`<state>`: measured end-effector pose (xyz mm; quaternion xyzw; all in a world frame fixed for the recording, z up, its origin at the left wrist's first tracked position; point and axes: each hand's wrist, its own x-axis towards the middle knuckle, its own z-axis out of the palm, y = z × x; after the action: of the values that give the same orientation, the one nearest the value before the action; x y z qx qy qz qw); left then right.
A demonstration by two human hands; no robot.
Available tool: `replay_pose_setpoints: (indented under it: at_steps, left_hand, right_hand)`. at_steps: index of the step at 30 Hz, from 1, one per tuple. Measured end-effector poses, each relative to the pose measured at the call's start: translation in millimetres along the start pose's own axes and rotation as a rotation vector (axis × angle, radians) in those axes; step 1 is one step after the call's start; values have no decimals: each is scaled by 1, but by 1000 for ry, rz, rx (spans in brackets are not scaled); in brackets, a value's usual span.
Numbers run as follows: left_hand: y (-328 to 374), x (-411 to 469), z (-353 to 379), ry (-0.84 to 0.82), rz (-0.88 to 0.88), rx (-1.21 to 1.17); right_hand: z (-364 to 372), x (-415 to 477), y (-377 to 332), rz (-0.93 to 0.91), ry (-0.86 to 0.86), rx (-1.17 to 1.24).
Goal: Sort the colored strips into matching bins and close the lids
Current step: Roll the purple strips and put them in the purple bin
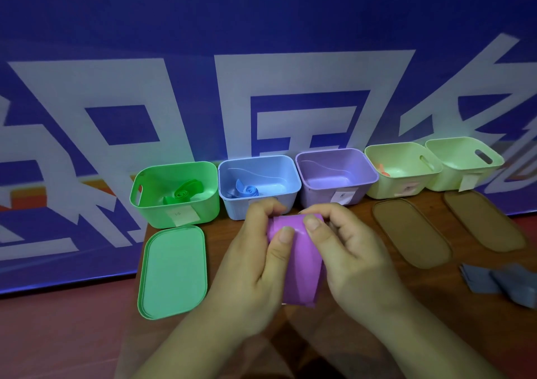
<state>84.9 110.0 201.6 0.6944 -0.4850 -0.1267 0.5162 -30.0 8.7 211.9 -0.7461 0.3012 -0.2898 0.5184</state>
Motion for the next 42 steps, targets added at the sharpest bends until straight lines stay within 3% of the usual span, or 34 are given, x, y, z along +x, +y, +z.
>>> replay_pose_setpoints:
  at_steps: [8,17,22,31,42]
  left_hand:
    - [5,3,14,54,29,30]
    - [30,24,49,145,-50,-37]
    - [43,38,76,156,-71,-49]
    - [60,58,117,106,-92,-63]
    - [56,68,138,89,36,62]
  right_hand:
    - [-8,2,-3,4,25,-232]
    - [-41,10,15,-318,42,-286]
    - [-71,21,27,-371,17,-300]
    - [-119,43,43,-339,33,-300]
    - [-139,56,51,-201,-11,-179]
